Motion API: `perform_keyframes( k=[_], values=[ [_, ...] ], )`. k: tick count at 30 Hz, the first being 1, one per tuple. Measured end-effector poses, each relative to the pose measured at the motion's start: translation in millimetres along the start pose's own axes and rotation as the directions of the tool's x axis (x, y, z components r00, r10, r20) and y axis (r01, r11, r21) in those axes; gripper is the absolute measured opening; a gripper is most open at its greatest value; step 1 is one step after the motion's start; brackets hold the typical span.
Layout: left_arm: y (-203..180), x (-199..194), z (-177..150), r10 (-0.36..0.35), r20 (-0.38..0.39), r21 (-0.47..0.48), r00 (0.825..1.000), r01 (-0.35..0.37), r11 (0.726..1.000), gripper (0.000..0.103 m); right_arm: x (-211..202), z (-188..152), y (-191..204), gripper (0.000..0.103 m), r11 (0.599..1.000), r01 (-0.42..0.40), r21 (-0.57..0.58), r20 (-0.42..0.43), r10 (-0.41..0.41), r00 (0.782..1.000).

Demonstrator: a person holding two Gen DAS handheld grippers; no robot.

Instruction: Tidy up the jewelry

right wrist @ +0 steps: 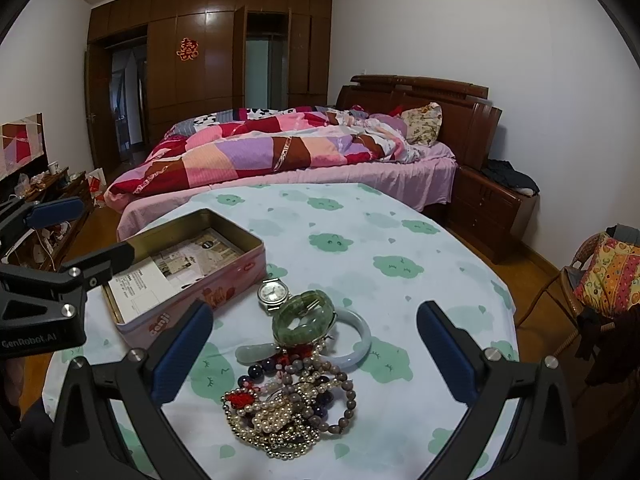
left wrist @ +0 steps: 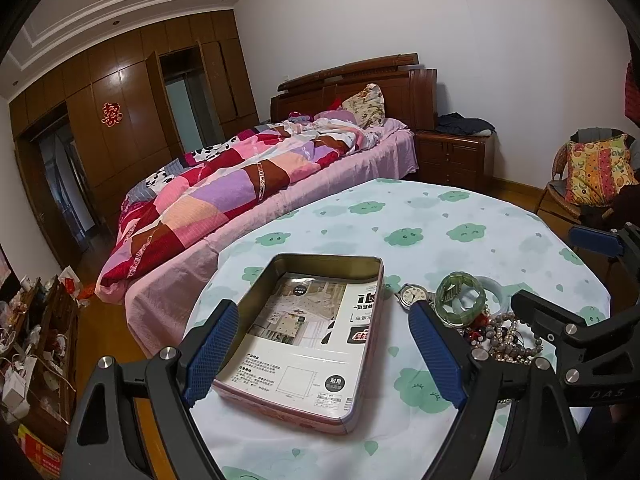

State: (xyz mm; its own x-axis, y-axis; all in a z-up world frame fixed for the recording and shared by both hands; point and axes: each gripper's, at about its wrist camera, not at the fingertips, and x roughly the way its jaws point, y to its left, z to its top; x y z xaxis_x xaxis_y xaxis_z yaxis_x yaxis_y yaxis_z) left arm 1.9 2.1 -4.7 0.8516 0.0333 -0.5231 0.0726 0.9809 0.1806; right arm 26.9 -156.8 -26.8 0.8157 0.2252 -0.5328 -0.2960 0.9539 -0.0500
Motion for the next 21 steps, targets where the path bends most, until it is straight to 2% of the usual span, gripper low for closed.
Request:
perform_keyframes(
  k=[15, 21],
  values=[
    [2, 1, -1, 0.001, -0.001, 0.000, 1.000, -0.001, 1.000, 0.087, 2, -15, -8, 0.103, 1.000, -0.001, 0.000, -0.004, 0.001, 1.000],
    [3, 2, -2, 0.001, -0.002, 0.000, 1.000, -0.001, 1.000, 0.087, 3, -5, -1, 0.103, 1.000, 0.002, 0.000, -0.006, -0.002, 1.000]
  ],
)
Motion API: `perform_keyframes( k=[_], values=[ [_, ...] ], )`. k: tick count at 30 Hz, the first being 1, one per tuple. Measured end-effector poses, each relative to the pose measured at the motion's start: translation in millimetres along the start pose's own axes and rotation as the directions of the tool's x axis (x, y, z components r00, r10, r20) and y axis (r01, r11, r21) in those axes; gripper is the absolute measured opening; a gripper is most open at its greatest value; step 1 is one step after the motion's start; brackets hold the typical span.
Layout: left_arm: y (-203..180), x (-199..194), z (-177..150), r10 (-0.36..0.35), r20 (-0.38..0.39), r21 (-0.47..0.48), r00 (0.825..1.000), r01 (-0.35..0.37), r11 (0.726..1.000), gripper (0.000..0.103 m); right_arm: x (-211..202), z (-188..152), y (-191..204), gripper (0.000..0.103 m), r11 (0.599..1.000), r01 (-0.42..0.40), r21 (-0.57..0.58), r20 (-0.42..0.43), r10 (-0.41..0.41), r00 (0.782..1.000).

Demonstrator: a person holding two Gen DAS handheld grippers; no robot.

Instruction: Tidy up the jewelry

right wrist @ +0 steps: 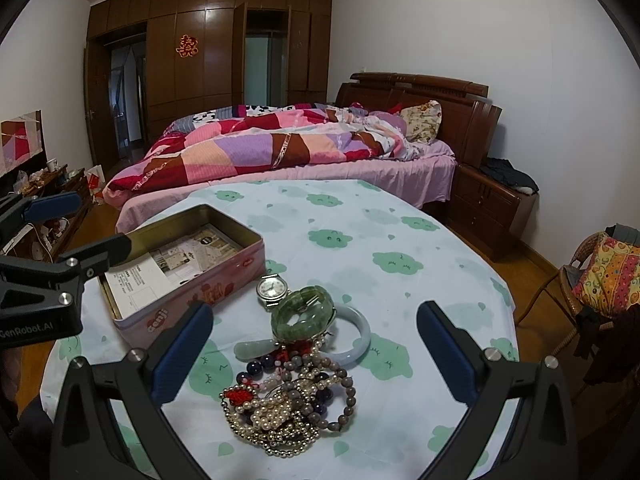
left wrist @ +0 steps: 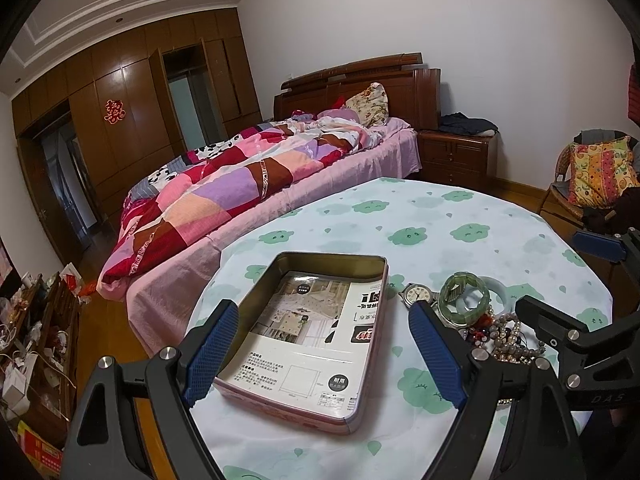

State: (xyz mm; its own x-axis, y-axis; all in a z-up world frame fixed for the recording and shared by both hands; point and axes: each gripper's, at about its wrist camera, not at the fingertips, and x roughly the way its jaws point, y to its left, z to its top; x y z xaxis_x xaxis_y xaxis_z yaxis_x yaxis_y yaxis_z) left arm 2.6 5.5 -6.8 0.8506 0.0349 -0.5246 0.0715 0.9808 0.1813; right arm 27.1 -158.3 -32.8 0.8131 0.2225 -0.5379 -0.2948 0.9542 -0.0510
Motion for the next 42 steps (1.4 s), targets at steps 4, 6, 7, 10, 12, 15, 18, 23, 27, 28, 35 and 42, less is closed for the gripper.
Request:
perform_keyframes(
  k=[4, 6, 7, 10, 12, 15, 18, 23, 27, 28, 35, 42],
  values=[
    [0, 0, 0, 0.005, -0.001, -0.005, 1.000, -0.005, 1.000, 0.087, 0, -1, 0, 0.103, 1.000, 0.001, 0.000, -0.001, -0.001, 1.000],
    [3, 1, -1, 0.006, -0.002, -0.007, 1.000, -0.006, 1.000, 0.087, 0, 0, 0, 0.103, 1.000, 0.000, 0.000, -0.001, 0.000, 1.000],
    [1, 1, 0, 0.006, -0.002, -0.005, 1.000, -0.006, 1.000, 0.087, 0, -1, 0, 0.103, 1.000, 0.001, 0.000, -0.001, -0.001, 1.000],
    [2, 1, -1, 0.006, -0.003, -0.006, 1.000, -0.006, 1.000, 0.087, 1, -1, 0, 0.103, 1.000, 0.001, -0.001, -0.002, -0.001, 1.000],
    [3, 1, -1, 0.007, -0.003, -0.005, 1.000, -0.007, 1.000, 0.087, 0, 0, 1, 0.103, 1.000, 0.001, -0.001, -0.003, -0.001, 1.000],
    [4, 1, -1, 0.007, -0.005, -0.006, 1.000, -0.007, 1.000, 0.087, 1, -1, 0, 0.103, 1.000, 0.001, -0.001, -0.003, -0.001, 1.000],
    [4, 1, -2, 0.008, -0.006, -0.006, 1.000, -0.008, 1.000, 0.087, 0, 0, 1, 0.103, 1.000, 0.001, -0.001, -0.003, -0.001, 1.000],
    [6, 2, -3, 0.010, -0.010, -0.008, 1.000, -0.010, 1.000, 0.087, 1, 0, 1, 0.103, 1.000, 0.002, -0.001, -0.005, -0.002, 1.000],
    [7, 3, -3, 0.010, -0.010, -0.008, 1.000, -0.010, 1.000, 0.087, 2, -1, 1, 0.103, 1.000, 0.001, -0.002, -0.005, -0.001, 1.000],
    [6, 3, -3, 0.010, -0.010, -0.008, 1.000, -0.010, 1.000, 0.087, 1, -1, 1, 0.103, 1.000, 0.001, -0.002, -0.005, -0.001, 1.000],
    [8, 4, -5, 0.010, -0.014, -0.011, 1.000, -0.010, 1.000, 0.087, 1, 0, 1, 0.103, 1.000, 0.002, -0.001, -0.007, -0.002, 1.000],
    [4, 17, -12, -0.003, -0.051, -0.014, 0.999, 0.002, 1.000, 0.087, 6, -17, -5, 0.103, 1.000, 0.005, 0.001, -0.013, -0.005, 1.000]
  ],
)
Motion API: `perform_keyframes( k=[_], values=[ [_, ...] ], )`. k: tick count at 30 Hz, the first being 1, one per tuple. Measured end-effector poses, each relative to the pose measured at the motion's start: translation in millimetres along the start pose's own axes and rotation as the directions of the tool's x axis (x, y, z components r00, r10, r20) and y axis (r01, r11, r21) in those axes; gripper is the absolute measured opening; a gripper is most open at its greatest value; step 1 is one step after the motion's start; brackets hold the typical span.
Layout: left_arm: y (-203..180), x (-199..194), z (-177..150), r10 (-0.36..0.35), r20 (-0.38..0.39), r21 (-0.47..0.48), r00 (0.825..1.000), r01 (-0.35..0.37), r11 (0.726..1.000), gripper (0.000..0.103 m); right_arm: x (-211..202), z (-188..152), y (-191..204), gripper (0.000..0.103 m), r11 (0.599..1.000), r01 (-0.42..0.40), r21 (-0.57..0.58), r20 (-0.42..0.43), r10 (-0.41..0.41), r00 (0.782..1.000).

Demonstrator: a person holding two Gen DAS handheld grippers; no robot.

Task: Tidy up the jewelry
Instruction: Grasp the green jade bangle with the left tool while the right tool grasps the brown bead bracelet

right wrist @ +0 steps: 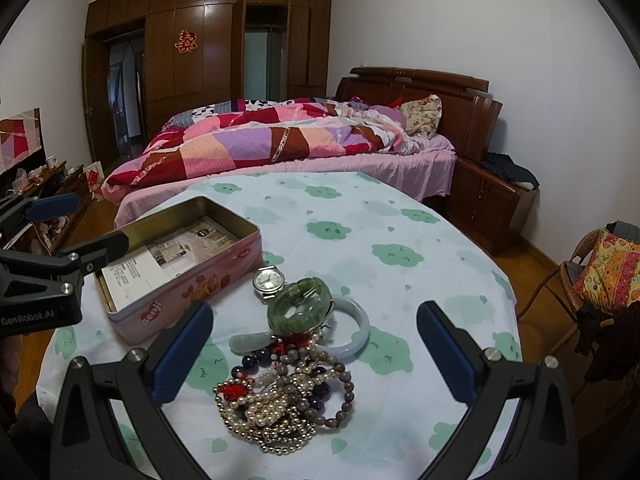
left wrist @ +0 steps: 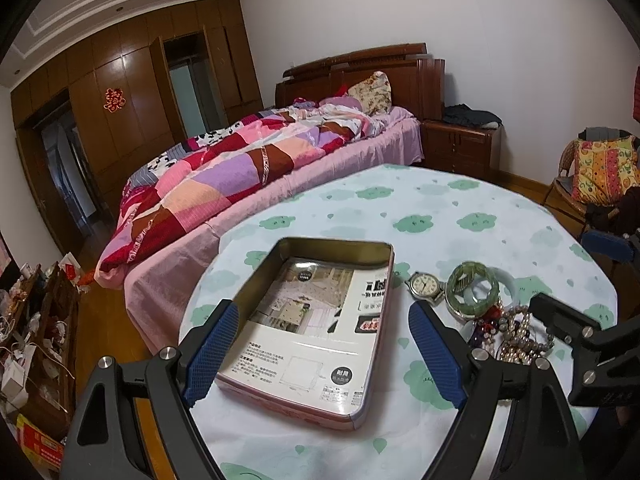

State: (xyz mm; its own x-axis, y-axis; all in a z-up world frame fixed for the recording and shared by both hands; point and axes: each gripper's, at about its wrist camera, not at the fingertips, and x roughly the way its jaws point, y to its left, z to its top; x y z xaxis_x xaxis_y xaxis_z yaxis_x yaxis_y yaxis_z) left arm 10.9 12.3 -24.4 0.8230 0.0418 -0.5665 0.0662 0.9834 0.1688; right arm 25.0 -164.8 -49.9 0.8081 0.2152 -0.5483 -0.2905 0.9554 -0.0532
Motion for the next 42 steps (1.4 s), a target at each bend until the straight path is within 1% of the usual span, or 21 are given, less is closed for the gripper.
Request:
perform_keyframes(
  k=[3, 5, 6, 7, 8, 10, 11, 13, 14, 16, 17, 19, 20, 22, 23, 24, 27, 31, 35, 37, 42],
  values=[
    [-5, 10, -6, -0.020, -0.028, 0.005, 0.999, 0.020, 1.000, 0.087, 2, -7, -7, 0.102, 1.000, 0.006, 0.007, -0.011, -0.006, 1.000],
    [-9, 17, -10, -0.023, -0.046, 0.011, 0.999, 0.024, 1.000, 0.087, 5, -17, -18, 0.100, 1.000, 0.012, 0.023, -0.035, -0.011, 0.999],
    [-11, 19, -10, -0.026, -0.053, 0.012, 0.998, 0.027, 1.000, 0.087, 7, -24, -23, 0.097, 1.000, 0.018, 0.025, -0.052, -0.017, 0.999],
    [-12, 22, -11, -0.030, -0.061, 0.010, 0.998, 0.030, 0.999, 0.087, 9, -24, -25, 0.092, 0.999, 0.018, 0.034, -0.038, -0.017, 0.999],
    [-13, 24, -11, -0.037, -0.068, 0.005, 0.997, 0.037, 0.999, 0.087, 11, -26, -28, 0.090, 0.999, 0.021, 0.034, -0.053, -0.019, 0.998],
    [-15, 28, -14, -0.054, -0.080, -0.005, 0.995, 0.054, 0.999, 0.087, 17, -38, -34, 0.078, 0.999, 0.020, 0.036, -0.100, -0.016, 0.995],
    [-15, 29, -14, -0.058, -0.084, -0.007, 0.995, 0.058, 0.998, 0.087, 19, -42, -36, 0.075, 0.999, 0.018, 0.038, -0.118, -0.014, 0.993],
    [-16, 31, -15, -0.064, -0.092, -0.011, 0.994, 0.063, 0.998, 0.087, 21, -51, -40, 0.066, 0.999, 0.002, 0.048, -0.148, 0.005, 0.989],
    [-16, 32, -15, -0.065, -0.096, -0.014, 0.993, 0.064, 0.998, 0.087, 20, -48, -39, 0.064, 0.999, -0.002, 0.050, -0.151, 0.009, 0.988],
    [-17, 33, -16, -0.069, -0.099, -0.018, 0.993, 0.067, 0.998, 0.087, 21, -50, -39, 0.053, 0.998, -0.024, 0.056, -0.163, 0.033, 0.986],
    [-16, 32, -16, -0.071, -0.098, -0.018, 0.993, 0.069, 0.997, 0.087, 21, -50, -39, 0.051, 0.998, -0.030, 0.058, -0.169, 0.039, 0.985],
    [-18, 32, -16, -0.075, -0.098, -0.017, 0.992, 0.074, 0.997, 0.087, 25, -54, -41, 0.040, 0.996, -0.054, 0.077, -0.194, 0.068, 0.979],
    [-18, 32, -16, -0.079, -0.099, -0.016, 0.992, 0.078, 0.997, 0.087, 28, -55, -41, 0.037, 0.994, -0.068, 0.085, -0.203, 0.084, 0.976],
    [-19, 32, -16, -0.083, -0.100, -0.011, 0.991, 0.083, 0.997, 0.087, 31, -57, -43, 0.025, 0.989, -0.098, 0.111, -0.221, 0.121, 0.968],
    [-20, 32, -16, -0.088, -0.100, -0.009, 0.991, 0.088, 0.996, 0.087, 34, -57, -41, 0.021, 0.988, -0.105, 0.116, -0.225, 0.129, 0.966],
    [-21, 32, -16, -0.093, -0.101, -0.008, 0.990, 0.093, 0.996, 0.087, 33, -57, -42, 0.012, 0.985, -0.119, 0.125, -0.224, 0.145, 0.964],
    [-23, 32, -14, -0.110, -0.097, -0.005, 0.989, 0.110, 0.994, 0.087, 27, -55, -46, 0.010, 0.979, -0.144, 0.146, -0.197, 0.172, 0.965],
    [-30, 33, -8, -0.123, -0.079, 0.016, 0.989, 0.125, 0.992, 0.087, 19, -49, -51, 0.010, 0.978, -0.136, 0.161, -0.146, 0.160, 0.976],
    [-51, 39, 2, -0.141, -0.061, 0.069, 0.988, 0.145, 0.987, 0.087, 12, -43, -56, 0.010, 0.981, -0.097, 0.165, -0.102, 0.115, 0.988],
    [-64, 44, 7, -0.146, -0.059, 0.102, 0.987, 0.152, 0.983, 0.087, 13, -40, -58, 0.010, 0.987, -0.058, 0.149, -0.100, 0.073, 0.992],
    [-94, 59, 14, -0.170, -0.082, 0.161, 0.982, 0.182, 0.970, 0.087, 21, -37, -70, 0.010, 0.988, -0.010, 0.155, -0.103, 0.026, 0.994]
  ],
)
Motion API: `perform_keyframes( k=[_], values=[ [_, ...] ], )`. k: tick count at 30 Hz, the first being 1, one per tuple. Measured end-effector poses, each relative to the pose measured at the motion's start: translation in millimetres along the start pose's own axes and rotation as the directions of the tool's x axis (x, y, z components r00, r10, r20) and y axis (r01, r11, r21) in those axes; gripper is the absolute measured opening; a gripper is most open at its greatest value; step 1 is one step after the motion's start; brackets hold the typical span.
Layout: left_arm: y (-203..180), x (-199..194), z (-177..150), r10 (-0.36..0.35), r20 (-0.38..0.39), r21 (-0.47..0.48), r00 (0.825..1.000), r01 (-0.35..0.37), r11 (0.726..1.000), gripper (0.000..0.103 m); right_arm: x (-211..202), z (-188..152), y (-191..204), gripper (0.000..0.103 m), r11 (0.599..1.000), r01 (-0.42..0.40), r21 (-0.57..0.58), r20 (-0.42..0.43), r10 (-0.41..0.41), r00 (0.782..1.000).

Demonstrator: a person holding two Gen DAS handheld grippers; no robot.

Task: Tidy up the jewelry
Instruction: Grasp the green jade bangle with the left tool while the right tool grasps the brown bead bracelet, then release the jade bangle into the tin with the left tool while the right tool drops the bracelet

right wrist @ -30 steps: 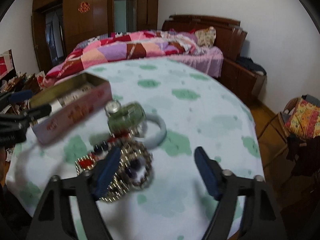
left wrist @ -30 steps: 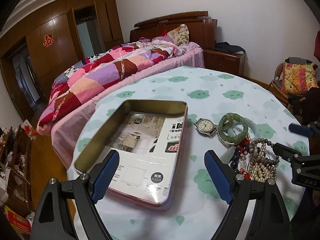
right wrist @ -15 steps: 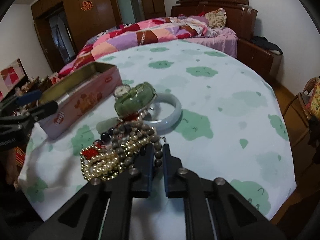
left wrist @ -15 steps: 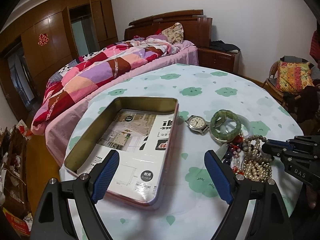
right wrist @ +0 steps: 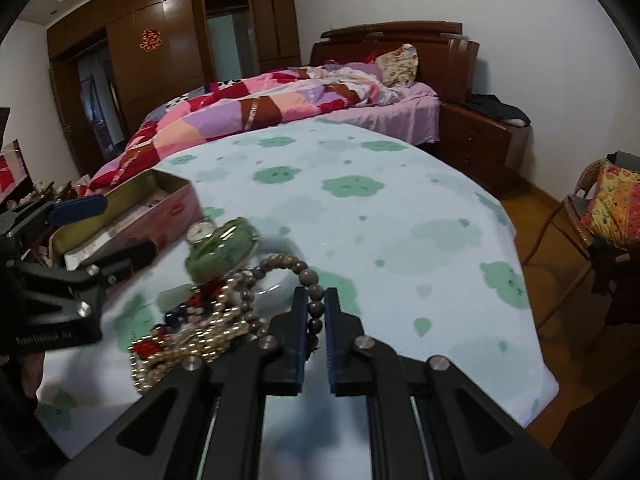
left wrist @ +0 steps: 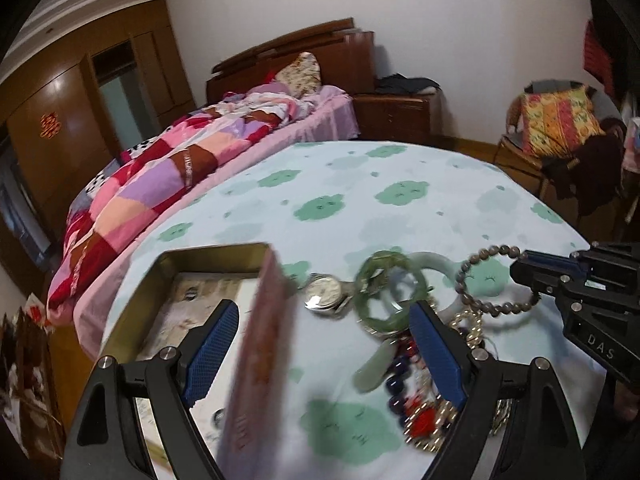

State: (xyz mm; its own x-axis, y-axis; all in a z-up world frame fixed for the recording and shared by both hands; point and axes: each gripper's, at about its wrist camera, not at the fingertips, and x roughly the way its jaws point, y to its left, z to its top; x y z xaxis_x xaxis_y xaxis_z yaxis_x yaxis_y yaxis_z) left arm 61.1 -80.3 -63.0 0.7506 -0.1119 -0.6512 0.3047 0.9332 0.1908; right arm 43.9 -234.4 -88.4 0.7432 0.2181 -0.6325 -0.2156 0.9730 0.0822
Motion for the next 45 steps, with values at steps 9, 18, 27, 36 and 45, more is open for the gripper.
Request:
perform_keyframes(
  k=[9, 18, 27, 36, 45],
  values=[
    [-26, 27, 6, -0.043, -0.024, 0.057, 0.999, 0.045, 0.997, 0.078, 6, 0, -7, 0.010, 1.000, 0.014, -0.001, 0.005, -0.014, 1.000],
    [-35, 24, 5, -0.152, -0.045, 0.070, 0.987, 0.155, 0.985, 0.015, 2, 0, -9, 0.010, 1.000, 0.011, 0.001, 0.021, -0.011, 1.000],
    [-13, -18, 8, -0.141, 0.038, 0.045, 0.989, 0.139, 0.989, 0.014, -7, 3, -6, 0.010, 1.000, 0.010, -0.010, 0.052, -0.009, 0.999],
    [21, -40, 8, -0.077, 0.081, -0.012, 0.994, 0.079, 0.997, 0.014, -19, 12, 8, 0.010, 0.999, -0.014, -0.042, 0.095, 0.018, 0.995],
    [62, -42, -1, -0.016, 0.070, -0.061, 0.997, 0.020, 0.998, 0.014, -21, 31, 35, 0.010, 0.994, -0.068, -0.085, 0.119, 0.078, 0.990]
  ],
)
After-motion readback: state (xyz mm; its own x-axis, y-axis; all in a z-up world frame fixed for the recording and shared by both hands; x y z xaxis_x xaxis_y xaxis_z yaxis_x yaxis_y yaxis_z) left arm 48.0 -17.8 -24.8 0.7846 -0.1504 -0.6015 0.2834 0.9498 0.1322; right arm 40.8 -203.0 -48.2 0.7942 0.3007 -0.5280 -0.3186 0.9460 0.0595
